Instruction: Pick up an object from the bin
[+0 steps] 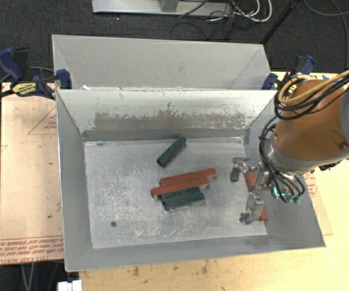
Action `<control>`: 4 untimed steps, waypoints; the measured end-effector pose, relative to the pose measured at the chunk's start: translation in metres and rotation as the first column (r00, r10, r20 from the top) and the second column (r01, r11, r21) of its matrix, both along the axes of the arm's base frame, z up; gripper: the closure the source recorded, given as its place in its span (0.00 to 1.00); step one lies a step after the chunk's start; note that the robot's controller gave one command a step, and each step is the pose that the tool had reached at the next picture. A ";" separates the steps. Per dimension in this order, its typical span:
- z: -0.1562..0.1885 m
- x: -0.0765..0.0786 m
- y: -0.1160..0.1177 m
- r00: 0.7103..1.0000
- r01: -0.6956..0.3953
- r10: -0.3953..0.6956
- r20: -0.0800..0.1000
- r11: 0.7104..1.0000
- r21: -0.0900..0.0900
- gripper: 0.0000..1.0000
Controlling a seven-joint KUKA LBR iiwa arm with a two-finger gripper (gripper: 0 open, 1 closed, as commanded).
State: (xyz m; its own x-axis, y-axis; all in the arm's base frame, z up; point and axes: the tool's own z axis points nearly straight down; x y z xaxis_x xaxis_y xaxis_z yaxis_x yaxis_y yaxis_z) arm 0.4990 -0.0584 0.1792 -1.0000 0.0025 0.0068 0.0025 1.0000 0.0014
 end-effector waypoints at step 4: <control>-0.109 0.070 0.087 0.990 -0.138 0.138 0.010 0.990 0.001 0.00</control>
Offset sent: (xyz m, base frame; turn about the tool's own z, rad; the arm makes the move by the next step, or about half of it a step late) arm 0.0441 0.1040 -0.1092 -0.2548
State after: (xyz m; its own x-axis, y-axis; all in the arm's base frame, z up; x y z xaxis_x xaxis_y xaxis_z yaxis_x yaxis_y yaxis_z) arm 0.5686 0.0283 0.0701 -0.9908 -0.1352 -0.0036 -0.1352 0.9908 0.0021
